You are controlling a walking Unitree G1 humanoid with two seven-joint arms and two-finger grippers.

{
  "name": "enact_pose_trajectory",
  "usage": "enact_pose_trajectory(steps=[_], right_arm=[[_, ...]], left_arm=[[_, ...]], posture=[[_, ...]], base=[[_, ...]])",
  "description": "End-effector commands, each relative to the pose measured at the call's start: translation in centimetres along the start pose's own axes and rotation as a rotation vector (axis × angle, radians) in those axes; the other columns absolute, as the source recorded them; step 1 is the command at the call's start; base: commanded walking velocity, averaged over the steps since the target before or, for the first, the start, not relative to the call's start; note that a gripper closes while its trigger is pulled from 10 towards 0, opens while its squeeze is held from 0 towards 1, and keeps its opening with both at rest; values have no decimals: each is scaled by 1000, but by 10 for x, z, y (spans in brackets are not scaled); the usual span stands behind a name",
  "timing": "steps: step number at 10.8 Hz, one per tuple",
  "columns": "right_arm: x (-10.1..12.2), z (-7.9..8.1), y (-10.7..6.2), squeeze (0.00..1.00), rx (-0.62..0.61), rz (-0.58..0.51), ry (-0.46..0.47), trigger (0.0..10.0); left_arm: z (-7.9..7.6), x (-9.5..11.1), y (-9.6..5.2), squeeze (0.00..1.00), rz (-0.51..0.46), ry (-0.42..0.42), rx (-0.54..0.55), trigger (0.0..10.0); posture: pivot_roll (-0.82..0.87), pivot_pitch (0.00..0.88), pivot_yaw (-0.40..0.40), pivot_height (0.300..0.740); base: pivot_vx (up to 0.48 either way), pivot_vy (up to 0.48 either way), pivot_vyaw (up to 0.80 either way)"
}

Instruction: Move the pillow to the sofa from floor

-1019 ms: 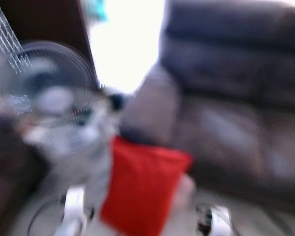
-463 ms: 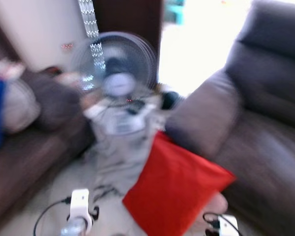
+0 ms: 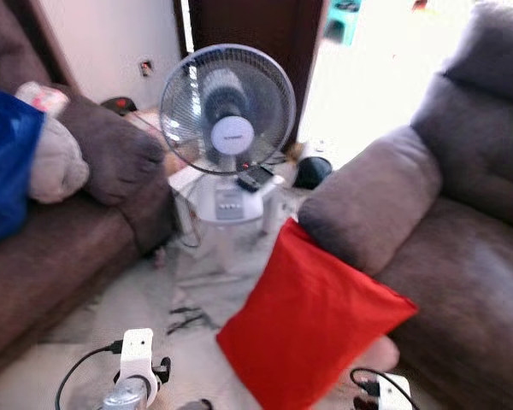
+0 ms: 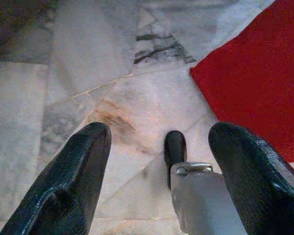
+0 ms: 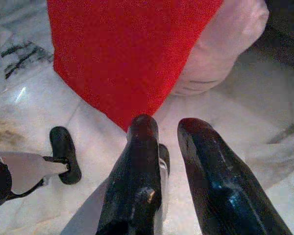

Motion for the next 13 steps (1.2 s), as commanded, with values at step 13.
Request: enact_pose_trajectory(steps=[13], right_arm=[[0, -2, -1, 0, -10, -11, -8, 10000]], left_arm=[[-2, -2, 0, 0, 5, 11, 4, 10000]], posture=[[35, 50, -51, 740]], base=[[0, -250, 246]])
Point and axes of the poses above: a point about 5 cm out from each wrist's last joint towards the gripper, its own y axis pointing out of the wrist towards the gripper, its own x axis along the axis of the wrist's last joint, z = x × y, the point moved 2 cm from there along y, pointing out of the wrist towards the gripper, and after that the axes turned 9 degrees about -y, right-handed, at the moved point
